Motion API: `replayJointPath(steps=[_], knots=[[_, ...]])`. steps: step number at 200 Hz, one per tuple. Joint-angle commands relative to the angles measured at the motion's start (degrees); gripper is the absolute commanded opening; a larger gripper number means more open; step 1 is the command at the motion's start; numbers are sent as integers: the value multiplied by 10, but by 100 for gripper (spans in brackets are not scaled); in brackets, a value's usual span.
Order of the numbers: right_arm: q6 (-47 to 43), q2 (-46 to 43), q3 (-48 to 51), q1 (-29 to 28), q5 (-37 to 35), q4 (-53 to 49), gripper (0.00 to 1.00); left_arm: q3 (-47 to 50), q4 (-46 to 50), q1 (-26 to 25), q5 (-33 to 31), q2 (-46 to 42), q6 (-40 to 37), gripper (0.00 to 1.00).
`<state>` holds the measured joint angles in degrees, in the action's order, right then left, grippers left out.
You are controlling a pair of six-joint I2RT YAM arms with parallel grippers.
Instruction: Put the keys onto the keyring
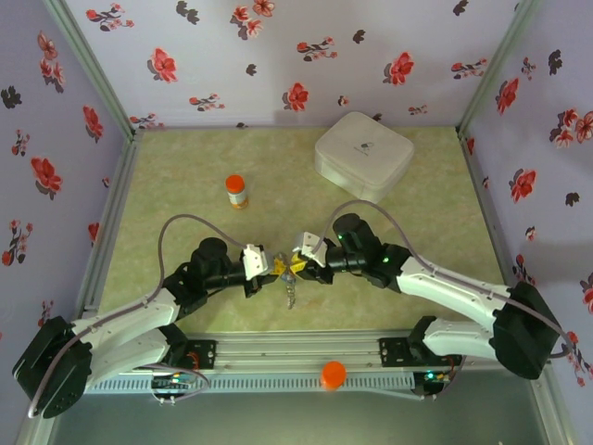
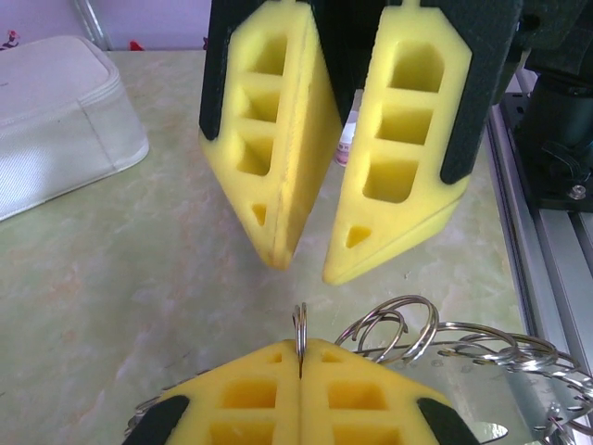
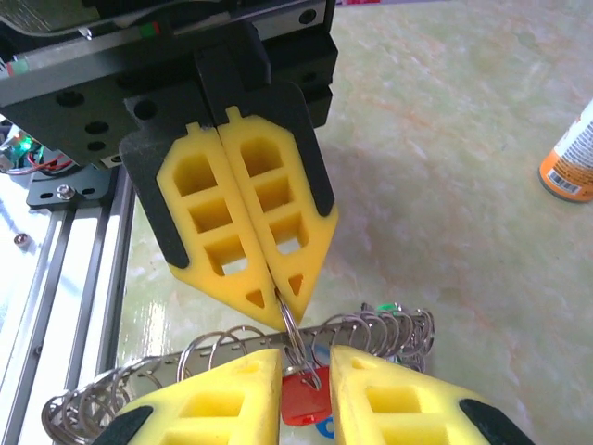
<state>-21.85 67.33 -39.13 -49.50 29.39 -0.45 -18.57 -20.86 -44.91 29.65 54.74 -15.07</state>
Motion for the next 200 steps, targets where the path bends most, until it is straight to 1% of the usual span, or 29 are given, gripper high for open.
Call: replayJointPath(steps=[1, 42, 56, 87, 114, 142, 144, 151, 156, 163, 181, 200], knots=[[19, 13, 6, 3, 24, 35, 21, 3, -39, -2, 13, -3, 12, 0], [26, 37, 4, 3, 38, 40, 21, 2, -36, -2, 15, -3, 12, 0], [27, 42, 5, 3, 38, 44, 20, 1, -34, -2, 15, -5, 11, 0], [26, 47, 6, 3, 35, 53, 12, 0, -27, -2, 15, -9, 11, 0], [27, 47, -4, 3, 51, 39, 0, -1, -30, -2, 17, -9, 15, 0], [8, 33, -11, 2, 47, 9, 0, -4, -28, -2, 13, -8, 19, 0], [7, 33, -12, 1, 46, 6, 0, -5, -27, -2, 11, -8, 19, 2], [-1, 29, -17, 1, 38, -8, 0, -6, -20, -2, 4, -9, 19, 14], [-7, 27, -21, -1, 33, -19, 0, -7, -11, -3, -1, -10, 17, 19], [-15, 25, -25, -2, 24, -32, 0, -13, 9, -2, -6, -11, 7, 24], [-36, 28, -42, -12, -1, -66, 0, -41, 97, -3, -10, -8, -27, 25], [-57, 40, -65, -27, -28, -106, 0, -57, 141, -3, -11, -7, -46, 23]])
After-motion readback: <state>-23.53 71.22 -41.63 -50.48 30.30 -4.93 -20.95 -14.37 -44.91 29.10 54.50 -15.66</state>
